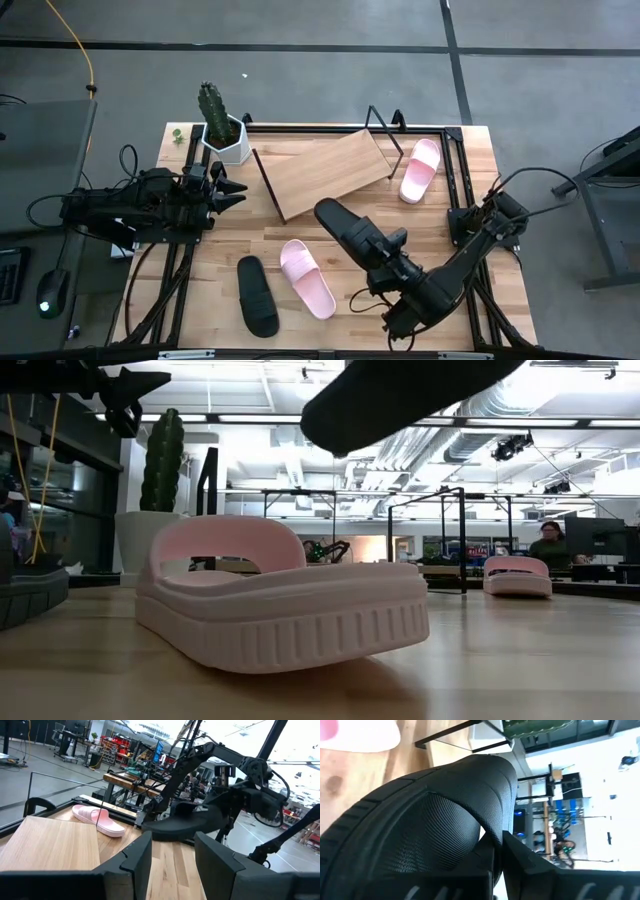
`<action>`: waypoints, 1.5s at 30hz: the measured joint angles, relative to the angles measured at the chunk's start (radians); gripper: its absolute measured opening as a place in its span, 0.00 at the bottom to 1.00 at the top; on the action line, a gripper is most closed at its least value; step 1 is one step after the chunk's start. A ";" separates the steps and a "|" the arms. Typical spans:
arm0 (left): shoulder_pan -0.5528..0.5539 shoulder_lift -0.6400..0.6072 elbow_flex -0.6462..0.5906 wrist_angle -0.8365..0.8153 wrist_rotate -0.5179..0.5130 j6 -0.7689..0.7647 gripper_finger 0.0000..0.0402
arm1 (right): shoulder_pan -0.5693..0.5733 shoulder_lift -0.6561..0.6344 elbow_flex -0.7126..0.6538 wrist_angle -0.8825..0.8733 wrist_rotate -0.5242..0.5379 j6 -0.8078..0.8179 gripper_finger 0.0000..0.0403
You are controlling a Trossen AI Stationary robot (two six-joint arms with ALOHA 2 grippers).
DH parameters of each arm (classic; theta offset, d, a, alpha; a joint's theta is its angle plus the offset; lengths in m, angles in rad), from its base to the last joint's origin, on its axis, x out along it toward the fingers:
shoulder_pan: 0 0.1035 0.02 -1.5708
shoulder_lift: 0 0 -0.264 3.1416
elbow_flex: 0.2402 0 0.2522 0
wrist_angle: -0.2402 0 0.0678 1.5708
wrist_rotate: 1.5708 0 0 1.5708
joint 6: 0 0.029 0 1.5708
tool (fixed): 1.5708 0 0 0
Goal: Pick and place slides into the shelf
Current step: Put the right black slide on the shelf
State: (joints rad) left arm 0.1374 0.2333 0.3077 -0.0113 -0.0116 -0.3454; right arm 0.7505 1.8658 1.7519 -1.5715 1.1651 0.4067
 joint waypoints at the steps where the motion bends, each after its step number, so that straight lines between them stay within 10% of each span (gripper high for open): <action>1: 0.000 0.000 0.000 0.000 0.000 0.000 0.33 | -0.002 -0.006 0.000 0.000 0.007 -0.015 0.00; 45: 0.000 0.000 0.000 0.000 0.000 0.000 0.33 | -0.272 -0.313 0.000 0.000 0.013 -0.266 0.00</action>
State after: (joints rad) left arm 0.1373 0.2333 0.3077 -0.0113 -0.0116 -0.3454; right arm 0.4784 1.5530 1.7519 -1.5717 1.1777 0.1410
